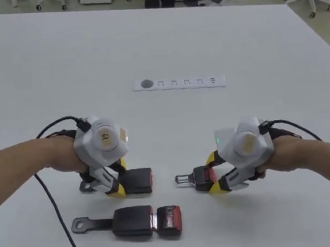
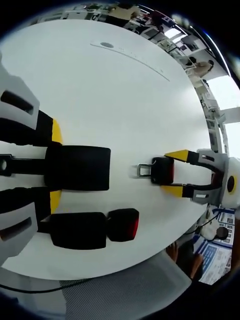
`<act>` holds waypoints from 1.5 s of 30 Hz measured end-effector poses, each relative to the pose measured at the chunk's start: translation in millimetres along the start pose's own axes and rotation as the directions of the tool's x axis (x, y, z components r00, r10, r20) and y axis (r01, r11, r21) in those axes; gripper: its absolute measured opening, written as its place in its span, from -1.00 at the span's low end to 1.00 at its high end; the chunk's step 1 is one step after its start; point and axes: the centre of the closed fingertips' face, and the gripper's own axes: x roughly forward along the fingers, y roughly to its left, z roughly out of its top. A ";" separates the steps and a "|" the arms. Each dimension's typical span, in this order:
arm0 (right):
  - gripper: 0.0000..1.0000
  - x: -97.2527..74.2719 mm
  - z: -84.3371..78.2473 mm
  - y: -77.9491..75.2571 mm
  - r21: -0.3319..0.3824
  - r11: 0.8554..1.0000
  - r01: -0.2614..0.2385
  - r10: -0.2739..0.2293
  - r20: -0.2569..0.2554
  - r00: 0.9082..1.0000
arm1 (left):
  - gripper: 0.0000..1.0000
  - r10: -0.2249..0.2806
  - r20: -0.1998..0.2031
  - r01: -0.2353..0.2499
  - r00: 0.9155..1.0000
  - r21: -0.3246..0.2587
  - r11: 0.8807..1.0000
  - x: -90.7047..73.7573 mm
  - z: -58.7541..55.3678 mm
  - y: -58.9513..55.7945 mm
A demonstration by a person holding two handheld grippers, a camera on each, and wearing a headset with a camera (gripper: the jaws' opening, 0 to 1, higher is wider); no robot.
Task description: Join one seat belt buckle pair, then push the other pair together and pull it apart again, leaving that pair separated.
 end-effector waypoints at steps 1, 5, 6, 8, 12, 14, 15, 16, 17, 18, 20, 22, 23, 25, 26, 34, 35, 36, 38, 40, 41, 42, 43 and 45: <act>-0.38 0.8 1.4 0.1 0.001 1.000 0.000 0.000 0.003 1.000 | -0.36 0.000 0.000 0.000 1.000 -0.002 1.000 -0.1 -0.1 0.1; -0.38 4.7 6.6 -1.0 0.000 1.000 0.001 -0.001 0.011 1.000 | -0.36 0.000 -0.001 0.000 1.000 -0.005 1.000 -0.9 0.7 -0.8; -0.38 5.4 7.8 -0.7 -0.001 1.000 0.001 -0.001 0.013 1.000 | -0.36 0.000 -0.003 0.000 1.000 -0.004 1.000 -1.3 1.1 -1.3; -0.38 6.7 11.3 -0.1 -0.001 1.000 0.001 -0.001 0.020 1.000 | -0.36 -0.001 -0.005 0.001 1.000 -0.005 1.000 -1.5 1.5 -1.3; -0.38 9.6 15.9 -3.2 -0.007 1.000 0.006 -0.006 0.030 1.000 | -0.36 -0.001 -0.006 0.001 1.000 -0.006 1.000 -1.5 0.9 -0.6; -0.38 9.6 17.8 -2.0 -0.007 1.000 0.006 -0.006 0.033 0.999 | -0.36 0.000 -0.003 0.000 1.000 -0.009 1.000 -1.7 0.8 -0.7; -0.38 10.3 18.4 -2.5 -0.008 1.000 0.006 -0.006 0.034 0.999 | -0.36 0.000 -0.002 0.000 1.000 -0.011 1.000 -1.8 1.0 -0.9; -0.38 10.9 19.7 -3.0 -0.009 1.000 0.006 -0.006 0.036 0.999 | -0.36 0.000 -0.001 0.000 1.000 -0.012 1.000 -1.9 1.0 -1.0; -0.38 11.0 21.2 -2.7 -0.010 1.000 0.007 -0.006 0.037 0.999 | -0.36 0.000 -0.001 0.000 1.000 -0.013 1.000 -2.1 1.0 -1.2; -0.38 11.3 23.1 -2.3 -0.010 1.000 0.006 -0.006 0.040 0.999 | -0.36 0.000 -0.001 -0.001 1.000 -0.014 1.000 -2.0 0.8 -1.0; -0.38 12.4 25.1 -4.1 -0.014 1.000 0.008 -0.007 0.042 0.999 | -0.36 0.000 -0.002 0.000 1.000 -0.012 1.000 -1.9 0.4 -0.4; -0.38 13.0 27.7 -3.5 -0.015 1.000 0.008 -0.007 0.045 0.999 | -0.36 -0.001 -0.002 0.001 1.000 -0.012 1.000 -1.8 0.1 0.0; -0.38 13.3 29.0 -3.9 -0.016 1.000 0.008 -0.007 0.048 0.999 | -0.36 0.000 -0.002 0.000 1.000 -0.012 1.000 -1.8 0.0 0.1; -0.38 14.8 31.8 -4.3 -0.020 1.000 0.008 -0.007 0.050 0.999 | -0.36 -0.001 -0.002 0.001 1.000 -0.012 1.000 -1.4 0.1 0.1; -0.38 15.5 33.0 -4.5 -0.021 1.000 0.008 -0.007 0.051 0.999 | -0.36 -0.001 -0.002 0.001 1.000 -0.012 1.000 -1.1 0.0 0.5; -0.38 19.1 42.7 -2.8 -0.033 0.999 0.005 -0.003 0.059 0.998 | -0.36 -0.001 -0.002 0.001 1.000 -0.011 1.000 -0.6 0.0 0.9; -0.38 19.8 44.4 -3.0 -0.035 0.999 0.004 -0.002 0.060 0.998 | -0.36 -0.001 -0.002 0.001 1.000 -0.010 1.000 -0.5 0.0 0.9; -0.38 20.2 45.4 -2.9 -0.036 0.999 0.003 -0.001 0.060 0.998 | -0.36 -0.002 -0.002 0.002 1.000 -0.010 1.000 -0.5 0.1 0.9; -0.38 21.7 47.9 -2.2 -0.039 0.999 0.002 0.001 0.062 0.998 | -0.36 -0.001 -0.002 0.001 1.000 -0.011 1.000 -0.4 0.0 1.0; -0.38 23.1 48.7 -2.2 -0.049 0.999 0.000 0.003 0.055 0.998 | -0.36 -0.002 -0.002 0.002 1.000 -0.011 1.000 -0.5 0.1 0.8; -0.38 23.5 49.3 -2.0 -0.049 0.999 -0.001 0.004 0.057 0.998 | -0.36 -0.003 -0.002 0.003 1.000 -0.009 1.000 -0.5 0.4 0.6; -0.38 24.0 50.5 -1.7 -0.045 0.999 -0.004 0.007 0.059 0.998 | -0.36 -0.003 -0.003 0.003 1.000 -0.009 1.000 -0.8 0.9 0.1; -0.38 24.1 51.4 -0.9 -0.046 0.999 -0.004 0.007 0.060 0.998 | -0.36 -0.003 -0.003 0.003 1.000 -0.008 1.000 -0.9 1.3 -0.3; -0.38 25.1 53.0 -1.0 -0.045 0.999 -0.005 0.008 0.064 0.998 | -0.36 -0.003 -0.002 0.003 1.000 -0.008 1.000 -0.4 0.6 0.4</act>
